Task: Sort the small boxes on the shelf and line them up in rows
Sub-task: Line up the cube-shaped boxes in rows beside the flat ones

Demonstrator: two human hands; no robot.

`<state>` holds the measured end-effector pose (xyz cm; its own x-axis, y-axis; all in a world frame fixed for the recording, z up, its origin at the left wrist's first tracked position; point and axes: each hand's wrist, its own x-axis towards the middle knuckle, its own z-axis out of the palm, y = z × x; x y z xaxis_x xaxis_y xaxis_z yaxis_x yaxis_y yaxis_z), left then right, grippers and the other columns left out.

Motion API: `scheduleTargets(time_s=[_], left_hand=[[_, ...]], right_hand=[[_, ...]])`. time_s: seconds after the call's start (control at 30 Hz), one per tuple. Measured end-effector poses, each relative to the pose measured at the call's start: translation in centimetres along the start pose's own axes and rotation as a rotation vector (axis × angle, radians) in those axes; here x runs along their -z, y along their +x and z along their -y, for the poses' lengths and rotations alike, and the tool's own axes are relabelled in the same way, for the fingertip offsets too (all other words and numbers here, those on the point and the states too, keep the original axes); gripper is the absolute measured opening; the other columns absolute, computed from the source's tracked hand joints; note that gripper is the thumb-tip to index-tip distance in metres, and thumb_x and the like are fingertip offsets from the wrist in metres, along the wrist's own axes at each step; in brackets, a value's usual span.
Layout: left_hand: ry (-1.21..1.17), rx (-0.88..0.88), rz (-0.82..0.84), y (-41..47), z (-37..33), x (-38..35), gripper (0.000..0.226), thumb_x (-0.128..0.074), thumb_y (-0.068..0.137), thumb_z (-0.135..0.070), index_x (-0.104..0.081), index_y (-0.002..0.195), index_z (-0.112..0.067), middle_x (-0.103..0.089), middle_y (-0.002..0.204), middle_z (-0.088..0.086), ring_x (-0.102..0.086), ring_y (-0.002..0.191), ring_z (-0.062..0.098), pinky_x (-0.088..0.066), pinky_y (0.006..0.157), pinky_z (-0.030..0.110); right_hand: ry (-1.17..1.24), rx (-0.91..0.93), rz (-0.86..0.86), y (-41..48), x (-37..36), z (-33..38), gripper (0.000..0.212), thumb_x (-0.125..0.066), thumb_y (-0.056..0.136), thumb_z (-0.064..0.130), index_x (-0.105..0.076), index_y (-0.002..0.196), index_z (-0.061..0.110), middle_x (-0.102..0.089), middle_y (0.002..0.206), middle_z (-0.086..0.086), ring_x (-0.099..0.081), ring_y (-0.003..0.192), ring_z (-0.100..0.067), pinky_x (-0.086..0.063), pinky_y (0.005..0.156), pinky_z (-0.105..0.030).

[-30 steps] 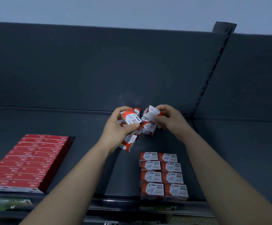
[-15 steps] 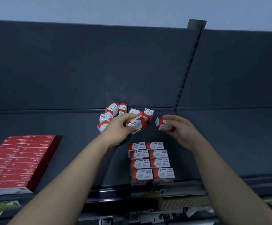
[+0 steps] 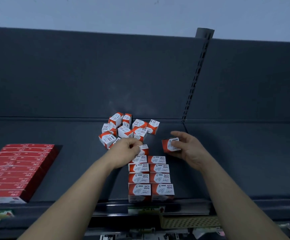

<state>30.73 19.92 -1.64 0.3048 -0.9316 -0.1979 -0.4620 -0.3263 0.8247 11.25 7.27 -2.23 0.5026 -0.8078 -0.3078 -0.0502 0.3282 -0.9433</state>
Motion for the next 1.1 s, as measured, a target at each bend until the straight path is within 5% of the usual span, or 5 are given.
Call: scheduleTargets(time_s=[0.13,0.33,0.53,0.83,1.1], left_hand=[[-0.034,-0.006,-0.033,-0.1,0.5,-0.2,0.021,-0.048,0.098,-0.020,-0.066,0.110,-0.020,-0.068,0.104,-0.006,-0.064,0.093,0.007,-0.052,0.077,0.021],[-0.076,-0.006,-0.042,0.0,0.9,-0.3,0.019,-0.048,0.099,-0.021,-0.065,0.108,-0.020,-0.069,0.103,-0.003,-0.066,0.095,0.012,-0.055,0.079,0.026],[-0.161,0.021,-0.101,-0.4,1.1,-1.1,0.019,-0.046,0.100,-0.020,-0.064,0.107,-0.018,-0.069,0.099,-0.004,-0.066,0.086,0.007,-0.048,0.061,0.014],[-0.360,0.055,-0.145,-0.7,1.4,-3.4,0.022,-0.042,0.101,-0.020,-0.057,0.117,-0.025,-0.066,0.106,0.001,-0.065,0.092,0.017,-0.052,0.070,0.029],[-0.437,0.052,-0.086,-1.1,1.4,-4.3,0.026,-0.038,0.102,-0.018,-0.056,0.122,-0.019,-0.060,0.078,-0.003,-0.057,0.057,0.001,-0.044,0.051,0.017]], right_hand=[[-0.206,0.138,-0.136,1.4,0.3,0.2,0.057,-0.067,0.081,-0.002,-0.046,0.129,0.021,-0.062,0.115,-0.008,-0.063,0.100,-0.020,-0.053,0.082,-0.031],[-0.725,0.185,0.019,1.8,-0.8,0.1,0.040,-0.075,0.079,0.016,-0.057,0.114,0.022,-0.061,0.106,0.002,-0.059,0.089,-0.009,-0.048,0.069,-0.020],[-0.651,0.151,0.185,1.5,-0.3,-0.2,0.036,-0.082,0.070,0.032,-0.065,0.102,0.030,-0.069,0.105,0.008,-0.064,0.101,-0.008,-0.050,0.095,-0.038],[-0.558,0.084,0.250,-0.1,-0.7,-0.3,0.015,-0.064,0.089,0.019,-0.069,0.103,0.021,-0.072,0.101,-0.001,-0.068,0.096,-0.016,-0.053,0.092,-0.037],[-0.471,0.105,0.210,-2.0,-1.4,-1.9,0.019,-0.052,0.096,0.014,-0.066,0.109,0.016,-0.071,0.101,-0.001,-0.068,0.089,-0.011,-0.052,0.072,-0.022]])
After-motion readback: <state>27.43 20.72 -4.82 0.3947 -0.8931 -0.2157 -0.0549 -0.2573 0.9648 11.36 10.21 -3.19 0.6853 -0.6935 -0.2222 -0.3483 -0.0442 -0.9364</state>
